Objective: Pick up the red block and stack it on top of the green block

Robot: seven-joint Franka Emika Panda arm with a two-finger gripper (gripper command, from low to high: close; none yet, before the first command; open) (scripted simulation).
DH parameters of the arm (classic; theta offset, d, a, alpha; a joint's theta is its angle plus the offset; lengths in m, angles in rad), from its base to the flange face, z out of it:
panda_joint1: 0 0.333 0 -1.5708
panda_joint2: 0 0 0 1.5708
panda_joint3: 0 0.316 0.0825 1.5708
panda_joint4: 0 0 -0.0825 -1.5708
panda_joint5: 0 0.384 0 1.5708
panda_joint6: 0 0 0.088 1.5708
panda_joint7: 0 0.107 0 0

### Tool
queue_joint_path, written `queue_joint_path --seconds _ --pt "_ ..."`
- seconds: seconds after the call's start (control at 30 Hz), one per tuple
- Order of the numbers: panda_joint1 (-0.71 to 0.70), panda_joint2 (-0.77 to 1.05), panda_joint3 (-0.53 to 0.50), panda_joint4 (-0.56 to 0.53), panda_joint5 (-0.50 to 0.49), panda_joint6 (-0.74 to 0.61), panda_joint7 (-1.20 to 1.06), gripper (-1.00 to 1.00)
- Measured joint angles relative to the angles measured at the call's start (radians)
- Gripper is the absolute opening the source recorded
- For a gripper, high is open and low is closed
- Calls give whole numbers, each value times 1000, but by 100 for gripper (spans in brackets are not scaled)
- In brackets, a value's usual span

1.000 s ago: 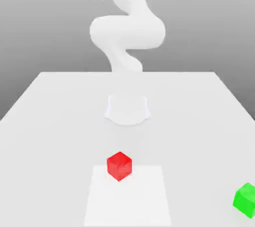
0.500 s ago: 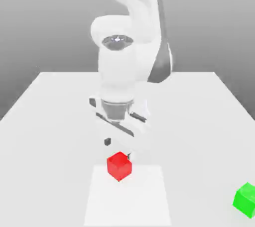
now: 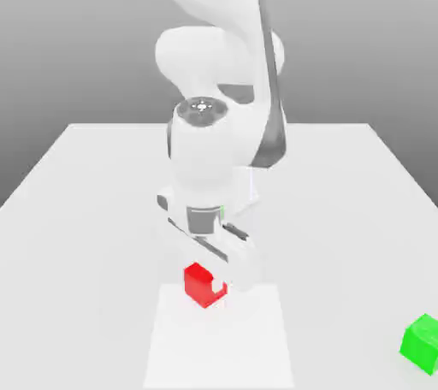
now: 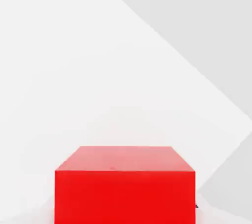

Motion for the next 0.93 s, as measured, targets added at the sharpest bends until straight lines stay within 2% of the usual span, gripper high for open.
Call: queue_joint_path --seconds 0.1,0.17,0.67,0.8,0.83,0.93 --pt "18 -99 -3 -9 33 -91 -25 -100" --pt "51 -92 21 40 33 -132 -41 -100" --pt "398 203 219 577 -102 -387 -110 -100" --pt "451 330 204 630 -178 -321 -71 -100" --pt "463 364 191 634 -197 -293 -58 100" --pt "463 364 191 634 -197 -293 -58 100"
